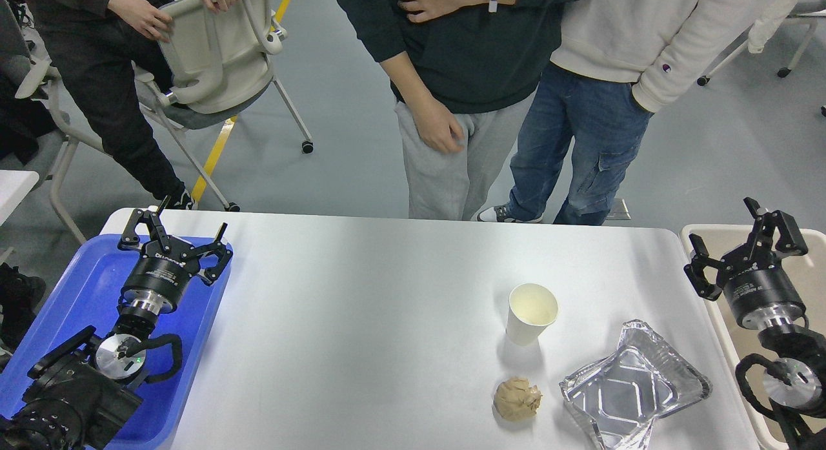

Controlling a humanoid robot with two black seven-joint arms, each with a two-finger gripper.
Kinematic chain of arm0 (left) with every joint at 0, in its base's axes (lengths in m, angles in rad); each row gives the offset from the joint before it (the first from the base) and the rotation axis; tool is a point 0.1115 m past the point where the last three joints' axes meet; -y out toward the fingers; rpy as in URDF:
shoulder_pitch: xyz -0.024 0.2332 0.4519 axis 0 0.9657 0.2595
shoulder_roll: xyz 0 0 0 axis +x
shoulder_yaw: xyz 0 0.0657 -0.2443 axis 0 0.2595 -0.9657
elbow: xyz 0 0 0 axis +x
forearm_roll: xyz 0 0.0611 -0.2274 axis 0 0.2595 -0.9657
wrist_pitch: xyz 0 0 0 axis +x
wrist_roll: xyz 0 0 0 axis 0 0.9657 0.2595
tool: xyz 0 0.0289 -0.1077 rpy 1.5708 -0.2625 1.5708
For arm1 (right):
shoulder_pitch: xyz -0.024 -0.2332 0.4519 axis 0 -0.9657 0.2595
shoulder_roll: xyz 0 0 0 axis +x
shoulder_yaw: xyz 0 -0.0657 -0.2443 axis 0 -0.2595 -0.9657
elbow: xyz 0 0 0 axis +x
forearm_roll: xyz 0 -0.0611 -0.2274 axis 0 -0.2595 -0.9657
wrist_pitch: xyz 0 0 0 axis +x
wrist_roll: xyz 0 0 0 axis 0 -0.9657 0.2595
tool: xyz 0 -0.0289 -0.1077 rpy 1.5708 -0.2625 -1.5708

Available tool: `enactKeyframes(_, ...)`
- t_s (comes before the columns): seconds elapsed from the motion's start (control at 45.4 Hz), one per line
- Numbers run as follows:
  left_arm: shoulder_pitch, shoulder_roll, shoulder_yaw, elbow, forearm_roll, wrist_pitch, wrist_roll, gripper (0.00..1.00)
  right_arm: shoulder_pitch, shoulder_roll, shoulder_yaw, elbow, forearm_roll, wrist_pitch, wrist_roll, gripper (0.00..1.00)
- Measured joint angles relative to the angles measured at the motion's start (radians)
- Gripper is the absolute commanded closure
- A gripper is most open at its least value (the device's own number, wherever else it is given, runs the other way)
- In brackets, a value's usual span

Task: Tidy desktop
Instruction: 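Raise the right gripper from the bin edge toward the table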

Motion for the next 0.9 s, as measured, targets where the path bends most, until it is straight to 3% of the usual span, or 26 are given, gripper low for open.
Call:
enactKeyframes(0.353,0.000,0.000,0.000,0.000,0.001,0.000,0.000,0.00,0.004,0.001,-0.006,-0.001,0.001,-0.001,-0.008,0.00)
enactKeyframes(0.507,0.000,0.000,0.000,0.000,0.001,0.000,0.001,0.00,0.011,-0.017,-0.011,0.015,0.015,0.000,-0.060,0.00)
enactKeyframes(0.661,0.000,0.000,0.000,0.000,0.001,0.000,0.001,0.00,0.038,-0.086,-0.058,0.071,0.031,0.002,-0.105,0.00)
enactKeyframes(0.904,0.000,0.000,0.000,0.000,0.001,0.000,0.001,0.00,0.132,-0.271,-0.237,0.176,0.035,0.009,-0.135,0.00)
